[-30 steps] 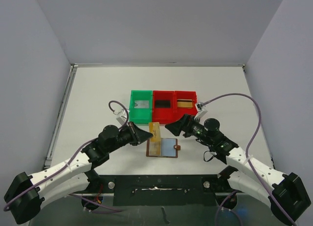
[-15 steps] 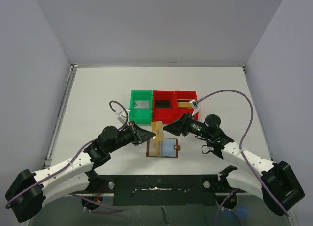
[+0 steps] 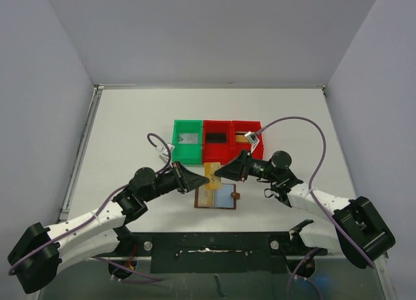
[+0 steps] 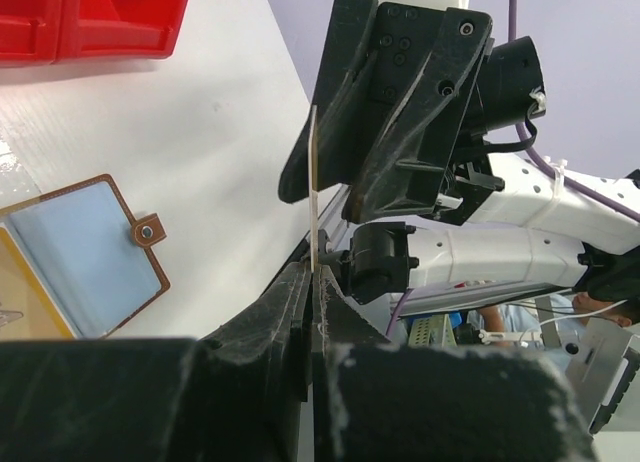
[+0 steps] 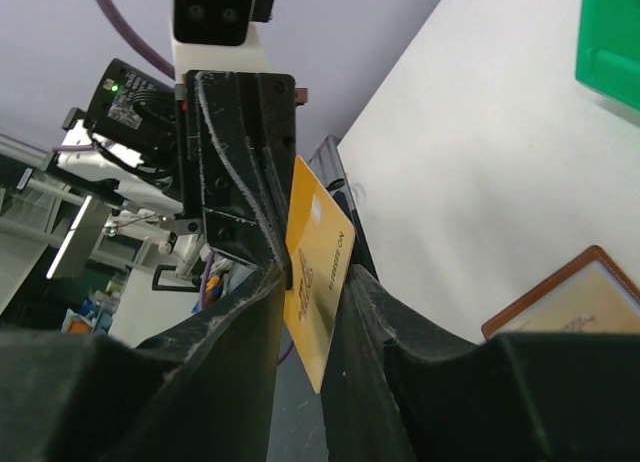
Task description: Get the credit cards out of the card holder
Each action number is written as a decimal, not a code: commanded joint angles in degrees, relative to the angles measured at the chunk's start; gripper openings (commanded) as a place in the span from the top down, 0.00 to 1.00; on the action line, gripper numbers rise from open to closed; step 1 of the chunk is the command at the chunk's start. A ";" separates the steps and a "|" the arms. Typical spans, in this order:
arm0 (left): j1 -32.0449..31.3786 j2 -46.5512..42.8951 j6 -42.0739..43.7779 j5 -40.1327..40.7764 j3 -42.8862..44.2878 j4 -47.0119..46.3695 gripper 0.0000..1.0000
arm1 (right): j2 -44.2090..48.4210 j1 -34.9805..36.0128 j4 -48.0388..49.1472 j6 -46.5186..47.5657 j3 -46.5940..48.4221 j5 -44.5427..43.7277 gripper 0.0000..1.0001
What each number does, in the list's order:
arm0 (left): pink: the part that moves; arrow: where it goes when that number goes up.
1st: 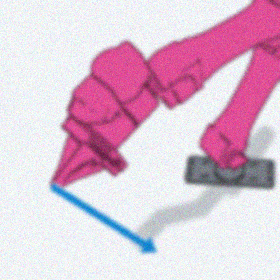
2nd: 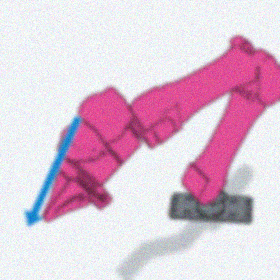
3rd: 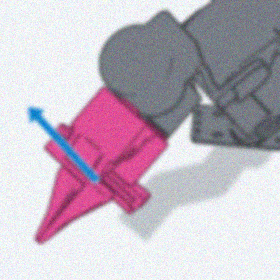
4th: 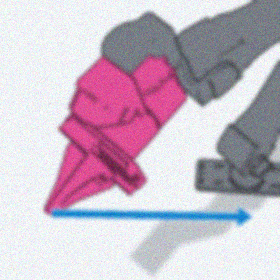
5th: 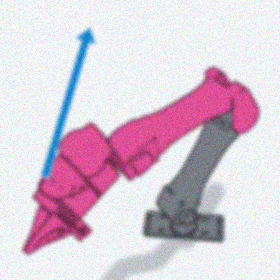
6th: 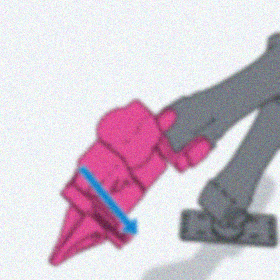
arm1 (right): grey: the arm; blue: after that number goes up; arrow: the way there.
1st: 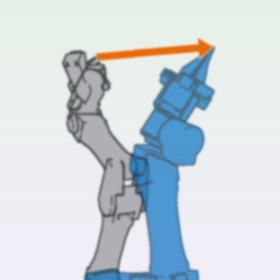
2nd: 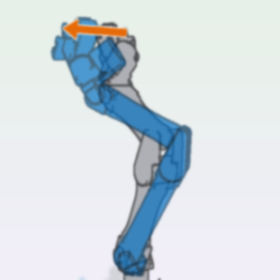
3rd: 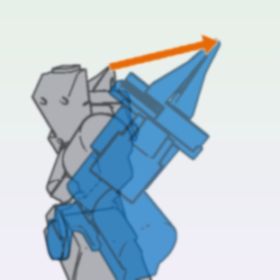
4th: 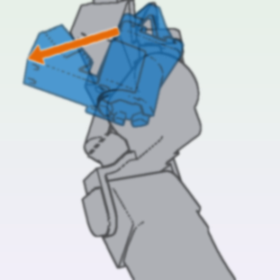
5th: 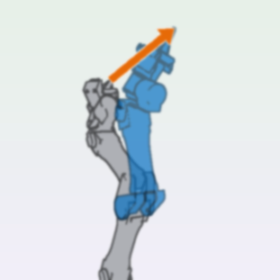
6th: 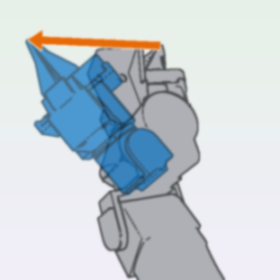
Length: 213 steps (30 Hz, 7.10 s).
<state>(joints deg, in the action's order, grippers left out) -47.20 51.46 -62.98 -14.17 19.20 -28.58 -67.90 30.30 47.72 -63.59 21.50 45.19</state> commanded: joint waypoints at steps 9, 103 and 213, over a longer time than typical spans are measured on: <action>0.27 -2.64 -0.17 -0.94 0.87 -3.55 1.00 | -0.48 -0.51 12.59 -4.53 -1.32 7.12 0.79; 14.64 -8.73 40.79 30.46 20.82 51.76 0.21 | -20.63 -8.34 -46.62 109.29 34.93 -40.45 1.00; 13.67 -0.08 22.25 8.65 14.71 42.63 0.25 | -4.43 25.66 -40.01 -6.26 9.32 -53.11 0.51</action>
<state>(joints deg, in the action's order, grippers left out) -32.56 50.35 -34.65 1.93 34.57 21.28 -69.97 56.29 8.16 -68.38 27.94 -6.87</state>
